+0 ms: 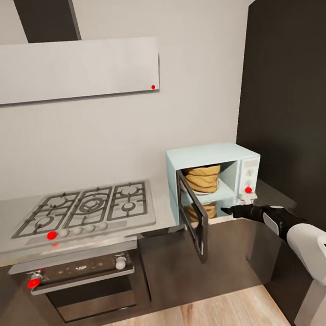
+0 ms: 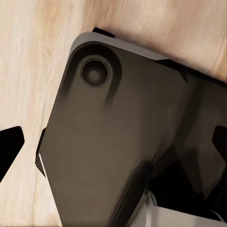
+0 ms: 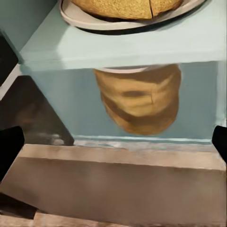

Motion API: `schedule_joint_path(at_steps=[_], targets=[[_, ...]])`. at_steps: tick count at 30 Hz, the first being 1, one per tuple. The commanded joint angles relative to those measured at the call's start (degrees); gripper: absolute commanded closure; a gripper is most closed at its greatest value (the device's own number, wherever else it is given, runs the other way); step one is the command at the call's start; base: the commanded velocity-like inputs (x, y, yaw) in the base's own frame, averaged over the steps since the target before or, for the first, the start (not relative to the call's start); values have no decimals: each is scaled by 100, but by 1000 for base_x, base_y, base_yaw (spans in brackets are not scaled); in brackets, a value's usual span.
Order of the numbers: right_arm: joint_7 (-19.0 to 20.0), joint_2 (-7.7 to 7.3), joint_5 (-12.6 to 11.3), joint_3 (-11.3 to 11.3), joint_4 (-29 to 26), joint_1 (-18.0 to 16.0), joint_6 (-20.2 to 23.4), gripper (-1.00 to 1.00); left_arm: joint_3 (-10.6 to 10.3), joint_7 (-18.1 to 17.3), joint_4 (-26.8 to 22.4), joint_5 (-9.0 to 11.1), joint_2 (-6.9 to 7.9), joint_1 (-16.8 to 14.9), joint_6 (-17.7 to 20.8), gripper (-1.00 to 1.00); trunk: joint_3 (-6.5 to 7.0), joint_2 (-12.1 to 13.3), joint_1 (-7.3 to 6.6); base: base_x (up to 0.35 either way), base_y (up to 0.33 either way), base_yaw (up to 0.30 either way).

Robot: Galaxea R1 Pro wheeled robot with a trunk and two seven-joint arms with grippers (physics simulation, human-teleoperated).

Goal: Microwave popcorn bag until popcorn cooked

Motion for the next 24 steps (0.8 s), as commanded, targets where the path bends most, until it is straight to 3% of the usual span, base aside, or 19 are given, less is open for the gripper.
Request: schedule_joint_path(at_steps=[1, 7, 8, 10, 12, 15, 20, 21, 23, 24], targets=[[31, -1, 36, -49, -11, -2, 47, -100, 21, 14, -10, 9, -3, 2, -7, -100, -7, -5, -3, -323, 0, 0], [6, -40, 66, -20, 38, -2, 110, -100, 19, 14, -16, 9, 4, 2, -7, -100, -7, -5, -3, -323, 0, 0], [-53, -254, 536, 4, 538, 3, 398, -100, 19, 14, -12, 9, 5, 2, -7, -100, -7, -5, -3, -323, 0, 0], [-196, -340, 642, 9, 898, 78, 437, -100, 19, 14, -10, 9, 6, 2, -7, -100, -7, -5, -3, -318, 0, 0], [-337, -436, 678, 11, 1012, 397, 451, -100, 19, 12, -10, 9, 6, 2, -7, -100, -7, -5, -3, -273, 0, 0], [-651, -476, 694, 12, 1056, 1670, 421, -100, 15, 6, -10, 9, 6, 2, -7, -100, -7, -5, -3, -82, 0, 0], [-1566, -384, 688, 7, 1069, 2850, 398, -100, 12, 5, -9, 9, 6, 2, -7, -100, -7, -5, -3, -10, 0, 0], [-2192, -327, 659, -3, 1077, 3399, 390, -100, 6, 5, -19, 4, 12, 0, -7, -100, -7, -5, -3, 0, 0, 0], [-2359, -318, 646, -5, 1080, 3645, 364, -100, -6, 5, -28, 0, 14, 1, -7, -100, -7, -5, -3, 0, 0, 0], [-2416, -314, 636, -6, 1085, 3904, 151, -100, -26, 5, -68, -24, 16, 2, -7, -100, -7, -5, -3, 0, 0, 0]])
